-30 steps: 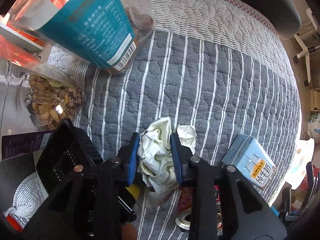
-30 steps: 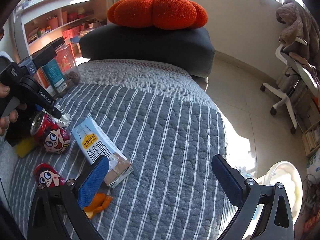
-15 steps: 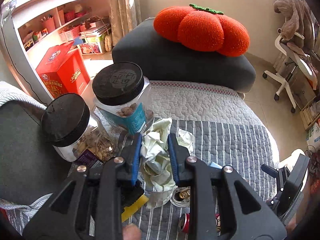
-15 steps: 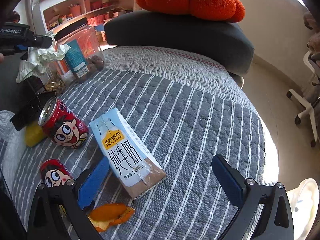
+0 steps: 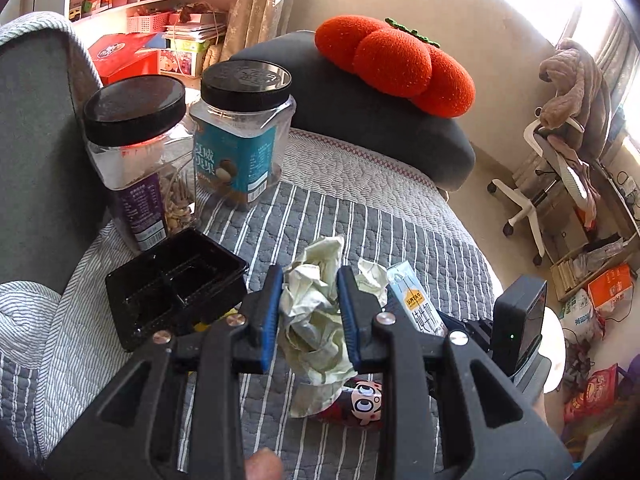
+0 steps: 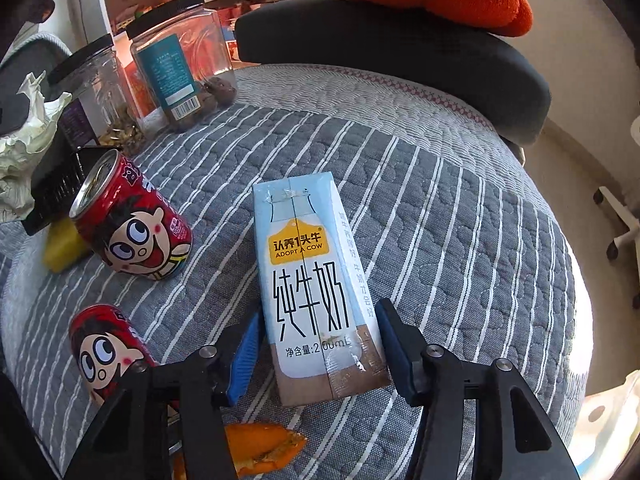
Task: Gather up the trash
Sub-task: 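Grasp the crumpled tissue with the left tool while the right tool grasps the milk carton, then carry the tissue and milk carton toward the white bucket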
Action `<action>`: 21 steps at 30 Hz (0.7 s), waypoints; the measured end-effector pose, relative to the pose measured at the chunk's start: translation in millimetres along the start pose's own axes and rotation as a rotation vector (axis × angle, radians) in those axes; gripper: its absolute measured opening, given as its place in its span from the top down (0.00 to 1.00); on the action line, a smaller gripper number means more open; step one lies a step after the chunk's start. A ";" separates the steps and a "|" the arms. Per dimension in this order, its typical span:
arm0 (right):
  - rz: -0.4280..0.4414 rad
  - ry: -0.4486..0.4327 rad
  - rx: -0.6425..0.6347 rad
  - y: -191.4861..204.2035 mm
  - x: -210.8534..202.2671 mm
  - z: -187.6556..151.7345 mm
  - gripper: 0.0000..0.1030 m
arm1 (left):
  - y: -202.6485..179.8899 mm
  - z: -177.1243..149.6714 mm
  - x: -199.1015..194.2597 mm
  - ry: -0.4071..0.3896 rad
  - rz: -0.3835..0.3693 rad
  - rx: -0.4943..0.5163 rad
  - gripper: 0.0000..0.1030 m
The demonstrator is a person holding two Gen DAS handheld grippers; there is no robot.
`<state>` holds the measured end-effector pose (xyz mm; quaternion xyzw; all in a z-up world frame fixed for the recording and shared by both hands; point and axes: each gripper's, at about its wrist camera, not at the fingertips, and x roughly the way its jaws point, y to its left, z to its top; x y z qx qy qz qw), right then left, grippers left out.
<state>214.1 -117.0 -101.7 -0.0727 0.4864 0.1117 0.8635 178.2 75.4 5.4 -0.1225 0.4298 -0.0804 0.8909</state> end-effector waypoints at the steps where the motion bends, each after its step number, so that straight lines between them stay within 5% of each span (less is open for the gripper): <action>1: -0.002 -0.003 0.009 -1.0 -0.5 0.1 0.46 | 0.9 -1.2 0.7 0.002 -0.001 0.000 0.71; 21: -0.095 -0.167 0.064 -4.3 -68.5 3.2 0.49 | -14.6 -12.3 -14.7 -0.042 -0.004 0.033 0.71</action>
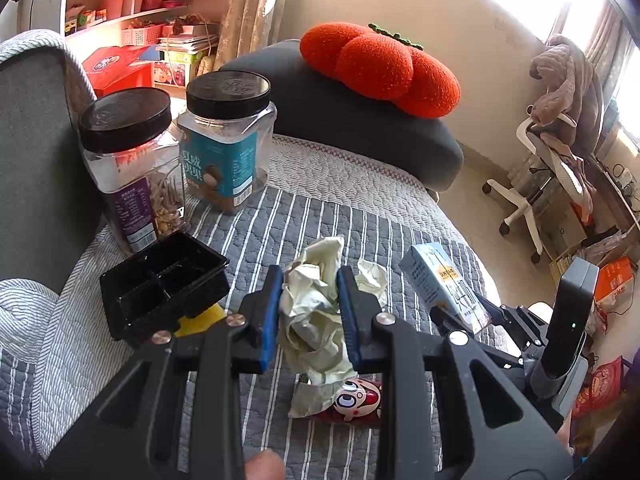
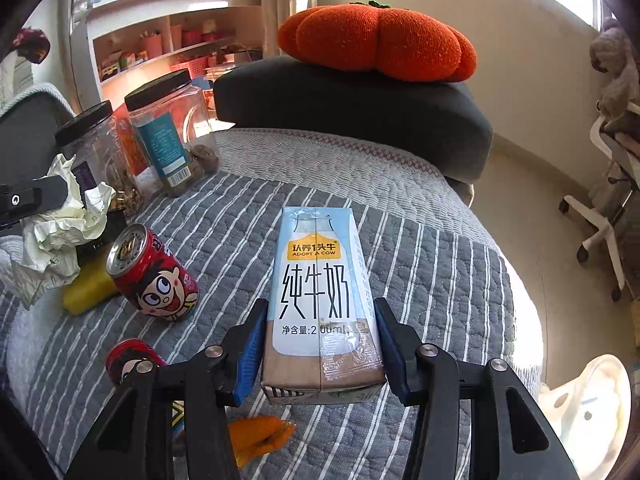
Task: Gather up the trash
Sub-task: 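Carry the tissue and milk carton toward the white bucket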
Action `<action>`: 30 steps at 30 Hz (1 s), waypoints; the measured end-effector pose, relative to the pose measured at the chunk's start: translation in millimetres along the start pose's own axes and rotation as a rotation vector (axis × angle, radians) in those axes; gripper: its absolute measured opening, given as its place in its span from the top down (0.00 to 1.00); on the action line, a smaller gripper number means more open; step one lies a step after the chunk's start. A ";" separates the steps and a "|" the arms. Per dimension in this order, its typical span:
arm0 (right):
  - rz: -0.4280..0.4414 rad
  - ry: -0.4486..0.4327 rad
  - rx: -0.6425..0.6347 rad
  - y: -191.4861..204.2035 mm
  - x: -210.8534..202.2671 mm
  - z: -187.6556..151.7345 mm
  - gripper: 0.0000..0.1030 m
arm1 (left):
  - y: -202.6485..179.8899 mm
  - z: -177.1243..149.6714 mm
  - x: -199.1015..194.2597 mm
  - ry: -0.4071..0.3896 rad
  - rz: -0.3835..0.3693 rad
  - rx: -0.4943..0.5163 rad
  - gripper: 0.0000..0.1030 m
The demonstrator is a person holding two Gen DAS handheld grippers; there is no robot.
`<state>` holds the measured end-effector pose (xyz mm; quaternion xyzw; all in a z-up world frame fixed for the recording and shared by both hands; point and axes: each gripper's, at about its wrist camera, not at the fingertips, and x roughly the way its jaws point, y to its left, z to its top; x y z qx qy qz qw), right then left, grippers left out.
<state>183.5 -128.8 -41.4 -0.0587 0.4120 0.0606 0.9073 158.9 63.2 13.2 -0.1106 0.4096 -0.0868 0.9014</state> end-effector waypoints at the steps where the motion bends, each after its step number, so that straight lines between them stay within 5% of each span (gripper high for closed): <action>1: -0.005 -0.007 0.002 -0.8 -3.9 0.5 0.49 | -0.8 -0.4 -0.5 -0.003 0.000 -0.001 0.71; 14: -0.106 -0.087 0.100 -41.6 -58.9 -9.5 0.49 | -29.2 -14.7 -8.5 -0.044 -0.003 0.018 0.71; 30: -0.290 -0.152 0.341 -146.8 -125.6 -48.3 0.49 | -104.7 -53.4 -9.5 -0.014 -0.077 0.137 0.71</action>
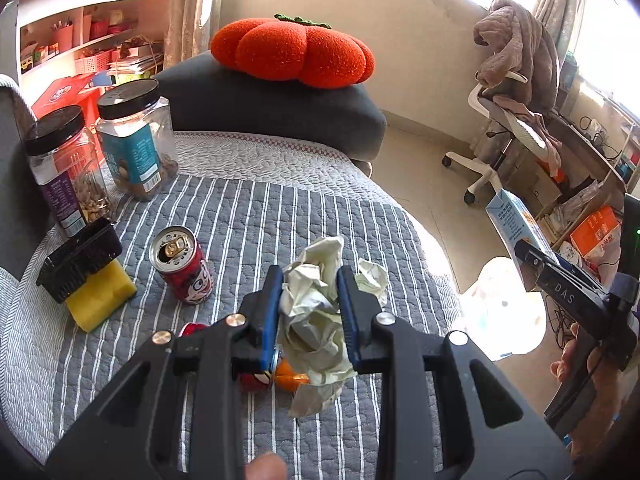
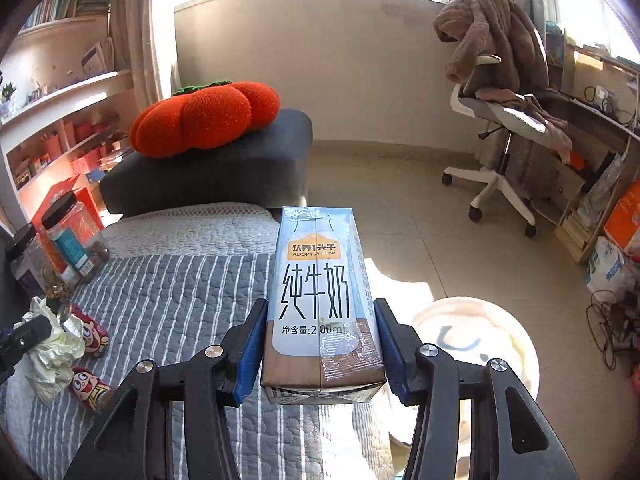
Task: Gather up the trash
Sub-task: 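Carry the tissue and milk carton toward the white bucket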
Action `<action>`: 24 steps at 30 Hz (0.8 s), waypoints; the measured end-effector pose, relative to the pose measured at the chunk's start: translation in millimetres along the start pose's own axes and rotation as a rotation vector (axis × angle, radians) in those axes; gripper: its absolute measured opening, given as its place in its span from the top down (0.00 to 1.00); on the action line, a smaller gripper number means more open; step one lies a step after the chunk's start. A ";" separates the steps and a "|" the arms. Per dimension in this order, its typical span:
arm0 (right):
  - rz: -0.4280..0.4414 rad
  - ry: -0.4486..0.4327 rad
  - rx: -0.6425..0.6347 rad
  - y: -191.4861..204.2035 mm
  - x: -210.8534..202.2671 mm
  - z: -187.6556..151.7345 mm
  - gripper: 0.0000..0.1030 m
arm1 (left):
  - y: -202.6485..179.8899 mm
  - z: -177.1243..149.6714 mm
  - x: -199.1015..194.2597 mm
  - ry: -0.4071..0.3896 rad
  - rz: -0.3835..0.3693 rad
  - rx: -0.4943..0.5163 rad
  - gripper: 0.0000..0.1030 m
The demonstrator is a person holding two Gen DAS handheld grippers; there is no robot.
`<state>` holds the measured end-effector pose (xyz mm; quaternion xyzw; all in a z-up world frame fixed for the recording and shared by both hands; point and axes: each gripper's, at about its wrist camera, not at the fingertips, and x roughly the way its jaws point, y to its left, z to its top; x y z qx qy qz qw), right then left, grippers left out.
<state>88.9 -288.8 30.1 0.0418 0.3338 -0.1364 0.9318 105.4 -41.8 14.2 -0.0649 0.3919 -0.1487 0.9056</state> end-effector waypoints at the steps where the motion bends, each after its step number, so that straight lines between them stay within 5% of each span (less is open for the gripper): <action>1: -0.015 0.000 0.022 -9.9 -1.7 -0.8 0.49 | -3.7 -1.9 1.6 0.007 -0.005 0.003 0.71; 13: -0.177 0.108 0.288 -128.4 4.4 -12.3 0.46 | -58.7 -6.6 17.2 0.068 -0.082 0.023 0.71; 15: -0.183 0.096 0.295 -137.2 -4.0 -12.9 0.25 | -74.6 -3.7 18.7 0.067 -0.099 0.039 0.71; 24: -0.310 0.044 0.274 -169.6 -36.7 -16.9 0.00 | -158.4 5.7 30.1 0.071 -0.198 0.113 0.71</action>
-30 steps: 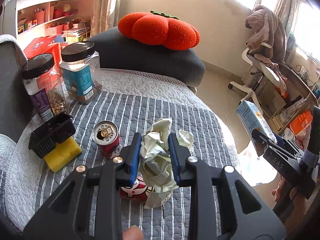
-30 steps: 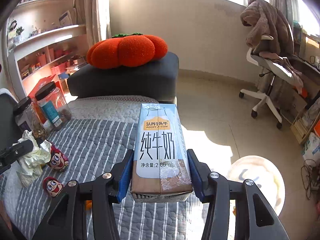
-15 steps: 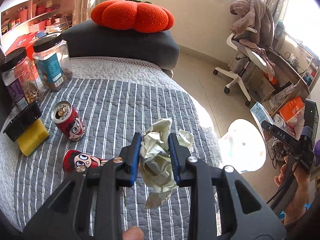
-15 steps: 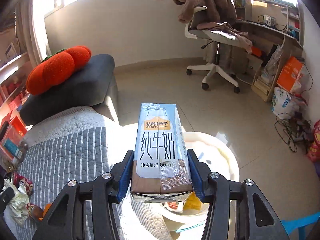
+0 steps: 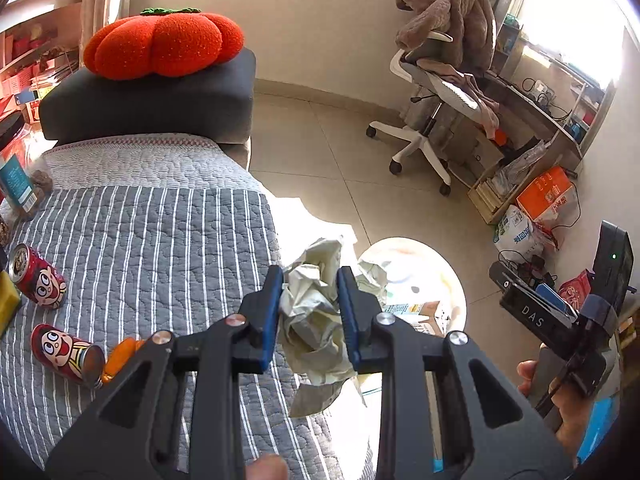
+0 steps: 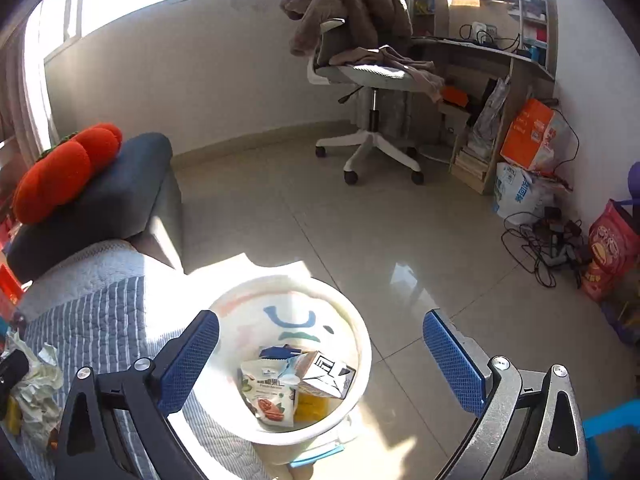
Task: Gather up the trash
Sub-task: 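Open the right tool to drop the milk carton while the left tool drops the tissue into the bucket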
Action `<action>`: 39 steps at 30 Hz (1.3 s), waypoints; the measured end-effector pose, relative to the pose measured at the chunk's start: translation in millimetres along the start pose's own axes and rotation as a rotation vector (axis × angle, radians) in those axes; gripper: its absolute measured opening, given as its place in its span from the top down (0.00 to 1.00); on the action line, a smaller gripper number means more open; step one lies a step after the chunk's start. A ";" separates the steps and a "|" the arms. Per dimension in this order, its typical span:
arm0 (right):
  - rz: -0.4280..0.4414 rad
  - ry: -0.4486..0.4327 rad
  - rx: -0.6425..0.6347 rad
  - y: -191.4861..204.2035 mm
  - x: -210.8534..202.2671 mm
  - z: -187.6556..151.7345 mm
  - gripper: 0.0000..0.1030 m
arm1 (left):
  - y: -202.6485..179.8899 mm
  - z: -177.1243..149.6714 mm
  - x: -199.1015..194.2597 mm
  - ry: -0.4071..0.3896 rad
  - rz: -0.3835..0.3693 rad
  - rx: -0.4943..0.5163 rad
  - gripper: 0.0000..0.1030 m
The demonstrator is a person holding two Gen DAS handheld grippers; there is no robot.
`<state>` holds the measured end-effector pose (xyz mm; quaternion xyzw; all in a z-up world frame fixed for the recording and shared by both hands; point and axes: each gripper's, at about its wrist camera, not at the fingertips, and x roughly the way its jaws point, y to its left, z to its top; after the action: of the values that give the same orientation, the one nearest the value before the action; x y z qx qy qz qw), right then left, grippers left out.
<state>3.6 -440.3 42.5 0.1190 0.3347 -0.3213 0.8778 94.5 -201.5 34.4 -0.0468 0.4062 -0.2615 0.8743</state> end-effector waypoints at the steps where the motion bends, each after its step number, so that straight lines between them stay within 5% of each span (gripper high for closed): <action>1: -0.018 0.001 0.002 -6.1 0.2 0.6 0.00 | -8.6 2.2 3.7 0.001 -0.009 0.009 0.71; 18: -0.203 0.090 0.104 -107.7 8.9 -4.8 0.00 | -119.8 15.1 75.0 0.097 -0.082 0.152 0.68; 22: -0.220 0.104 0.110 -116.7 10.7 -6.1 0.00 | -129.4 16.8 83.3 0.125 -0.088 0.150 0.45; 30: -0.198 0.097 0.106 -109.9 5.8 -6.2 0.00 | -113.2 12.8 70.7 0.092 -0.002 0.169 0.36; 39: -0.137 0.056 0.001 -54.9 -3.6 -9.4 0.00 | -63.6 14.0 44.6 0.041 0.113 0.136 0.28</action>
<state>-38.6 -476.6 38.3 0.1052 0.3665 -0.3771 0.8441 101.9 -280.0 31.8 0.0412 0.4074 -0.2399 0.8802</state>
